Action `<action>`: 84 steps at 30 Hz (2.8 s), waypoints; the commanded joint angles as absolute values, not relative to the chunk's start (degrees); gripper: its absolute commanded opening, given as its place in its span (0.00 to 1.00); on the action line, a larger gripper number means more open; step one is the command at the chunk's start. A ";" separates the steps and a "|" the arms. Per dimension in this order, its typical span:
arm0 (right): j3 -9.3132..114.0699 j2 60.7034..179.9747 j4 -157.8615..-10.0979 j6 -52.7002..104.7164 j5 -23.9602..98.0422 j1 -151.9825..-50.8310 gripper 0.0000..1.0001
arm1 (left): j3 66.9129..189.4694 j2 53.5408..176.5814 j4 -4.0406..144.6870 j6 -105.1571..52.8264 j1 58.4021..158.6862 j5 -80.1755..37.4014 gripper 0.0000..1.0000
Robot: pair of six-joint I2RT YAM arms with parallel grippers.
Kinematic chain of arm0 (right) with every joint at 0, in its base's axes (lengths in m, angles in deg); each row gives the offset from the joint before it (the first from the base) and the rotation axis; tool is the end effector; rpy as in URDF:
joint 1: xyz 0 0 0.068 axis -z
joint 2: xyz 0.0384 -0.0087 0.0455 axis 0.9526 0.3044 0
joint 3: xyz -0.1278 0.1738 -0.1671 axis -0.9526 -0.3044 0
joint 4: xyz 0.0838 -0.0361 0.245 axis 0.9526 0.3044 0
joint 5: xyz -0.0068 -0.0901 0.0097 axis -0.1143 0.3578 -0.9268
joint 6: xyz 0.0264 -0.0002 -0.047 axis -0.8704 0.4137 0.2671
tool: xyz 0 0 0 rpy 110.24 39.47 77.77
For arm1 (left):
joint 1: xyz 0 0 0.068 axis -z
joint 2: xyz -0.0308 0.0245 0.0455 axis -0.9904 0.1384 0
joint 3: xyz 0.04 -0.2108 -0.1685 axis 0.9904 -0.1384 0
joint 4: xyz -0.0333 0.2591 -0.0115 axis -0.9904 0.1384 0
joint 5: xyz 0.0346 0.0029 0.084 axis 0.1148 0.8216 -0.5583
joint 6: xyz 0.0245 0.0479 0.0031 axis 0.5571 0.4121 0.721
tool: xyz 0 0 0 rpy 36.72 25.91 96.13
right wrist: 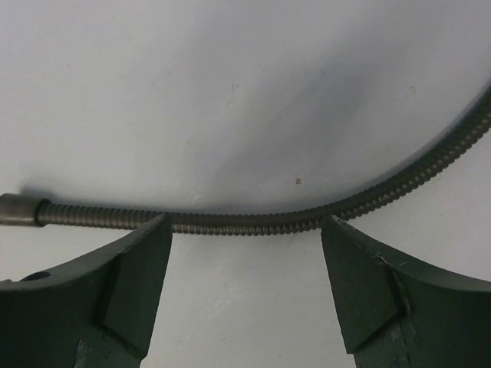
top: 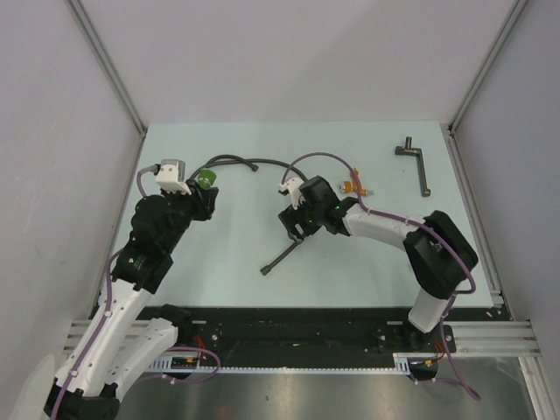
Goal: Install the water faucets
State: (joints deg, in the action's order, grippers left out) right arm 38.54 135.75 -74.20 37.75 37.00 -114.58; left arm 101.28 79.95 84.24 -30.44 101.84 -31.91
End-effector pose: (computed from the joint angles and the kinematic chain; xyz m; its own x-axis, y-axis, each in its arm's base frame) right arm 0.2649 0.2476 0.2083 -0.4584 -0.5323 -0.7117 -0.7791 0.6260 0.0336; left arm 0.1570 -0.0549 0.3522 -0.1903 -0.2216 -0.9564 0.2594 0.9282 -0.2667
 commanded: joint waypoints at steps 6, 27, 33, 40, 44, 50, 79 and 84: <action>49.25 147.80 -68.06 38.98 48.71 -116.23 0.82 | 100.50 76.84 84.38 -24.96 101.64 -37.56 0.00; 49.95 140.78 -48.27 43.52 51.02 -119.83 0.82 | 100.23 74.99 84.47 -24.96 101.73 -37.65 0.01; 51.89 141.38 -49.77 54.52 49.52 -125.18 0.83 | 100.06 74.81 84.56 -25.04 101.73 -38.52 0.01; 56.46 145.08 -44.68 62.96 43.21 -131.16 0.83 | 99.79 74.28 84.47 -25.04 101.82 -39.76 0.01; 57.51 146.48 -42.65 65.95 41.87 -134.41 0.82 | 99.79 74.28 84.38 -25.04 101.73 -39.67 0.01; 59.71 150.26 -43.62 66.92 42.22 -137.23 0.69 | 99.88 74.20 84.38 -25.13 101.73 -39.58 0.01; 65.16 156.25 -42.91 67.45 35.55 -137.50 0.12 | 99.62 73.76 84.03 -25.40 102.26 -39.05 0.01; 64.64 150.72 -47.74 65.43 27.21 -134.78 0.11 | 99.79 73.41 83.59 -26.36 102.17 -38.35 0.01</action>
